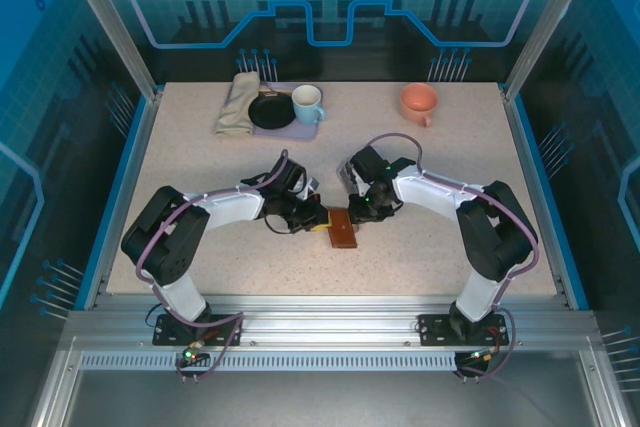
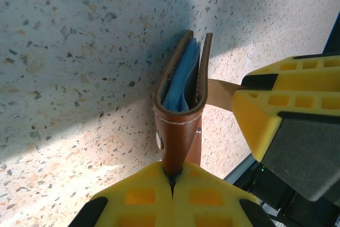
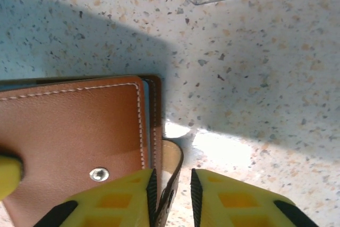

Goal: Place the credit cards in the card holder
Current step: Open the button on the card holder.

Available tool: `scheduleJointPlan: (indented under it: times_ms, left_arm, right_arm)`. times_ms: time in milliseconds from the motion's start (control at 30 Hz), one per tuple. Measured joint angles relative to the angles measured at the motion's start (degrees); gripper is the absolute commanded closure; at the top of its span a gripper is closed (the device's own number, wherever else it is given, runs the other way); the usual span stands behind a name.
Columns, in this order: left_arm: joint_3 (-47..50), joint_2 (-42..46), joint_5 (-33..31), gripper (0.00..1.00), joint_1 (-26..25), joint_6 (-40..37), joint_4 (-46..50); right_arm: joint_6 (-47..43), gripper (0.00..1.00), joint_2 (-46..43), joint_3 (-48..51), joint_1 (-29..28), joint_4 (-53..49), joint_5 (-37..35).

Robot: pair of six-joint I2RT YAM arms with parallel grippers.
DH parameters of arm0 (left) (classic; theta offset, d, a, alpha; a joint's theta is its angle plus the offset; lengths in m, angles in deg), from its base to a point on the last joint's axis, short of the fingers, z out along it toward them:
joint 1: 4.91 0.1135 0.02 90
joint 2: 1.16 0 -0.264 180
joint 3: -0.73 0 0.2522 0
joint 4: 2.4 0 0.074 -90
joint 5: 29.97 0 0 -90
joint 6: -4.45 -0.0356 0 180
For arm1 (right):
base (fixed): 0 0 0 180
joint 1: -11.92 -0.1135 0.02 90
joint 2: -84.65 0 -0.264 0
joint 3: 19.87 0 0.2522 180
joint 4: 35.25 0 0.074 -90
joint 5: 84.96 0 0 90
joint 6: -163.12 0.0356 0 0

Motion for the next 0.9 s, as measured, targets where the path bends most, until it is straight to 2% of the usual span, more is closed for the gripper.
scheduleJointPlan:
  times_ms: [33, 100, 200, 267, 333, 367, 433, 633, 900]
  left_arm:
    - [-0.17, 0.00, -0.02, 1.00, 0.00, -0.22, 0.26]
    - [-0.42, 0.00, -0.02, 1.00, 0.00, -0.63, 0.83]
    - [-1.01, -0.15, -0.02, 0.98, 0.00, -0.79, 1.51]
    - [-1.55, -0.42, -0.09, 0.85, 0.00, -0.92, 2.34]
    - [-2.45, -0.85, -1.05, 0.66, 0.00, -1.22, 3.61]
    - [-3.10, -1.03, -1.99, 0.62, 0.00, -1.70, 4.72]
    - [-4.20, -1.07, -4.33, 0.45, 0.00, -2.25, 7.13]
    - [-7.85, -0.98, -12.44, 0.34, -1.25, -3.56, 15.63]
    - [-18.51, -2.97, -19.98, 0.30, -9.77, -5.53, 25.97]
  right_arm:
    - [-0.07, 0.85, -0.17, 0.57, 0.44, 0.22, 0.20]
    - [-0.07, 0.86, -0.81, 1.75, 1.33, 0.31, 0.90]
    - [-0.04, 0.94, -1.79, 3.19, 2.21, 0.76, 2.62]
    - [0.09, 1.00, -2.27, 3.82, 2.49, 1.44, 3.93]
    - [0.28, 1.00, -2.97, 4.55, 2.73, 2.34, 5.25]
    - [0.70, 0.99, -3.48, 5.09, 2.80, 2.95, 6.08]
    - [1.64, 0.96, -4.83, 6.56, 2.93, 4.42, 7.54]
    - [6.27, 0.93, -10.75, 11.37, 2.99, 8.92, 12.13]
    - [9.75, 0.93, -14.01, 12.52, 3.17, 12.09, 15.13]
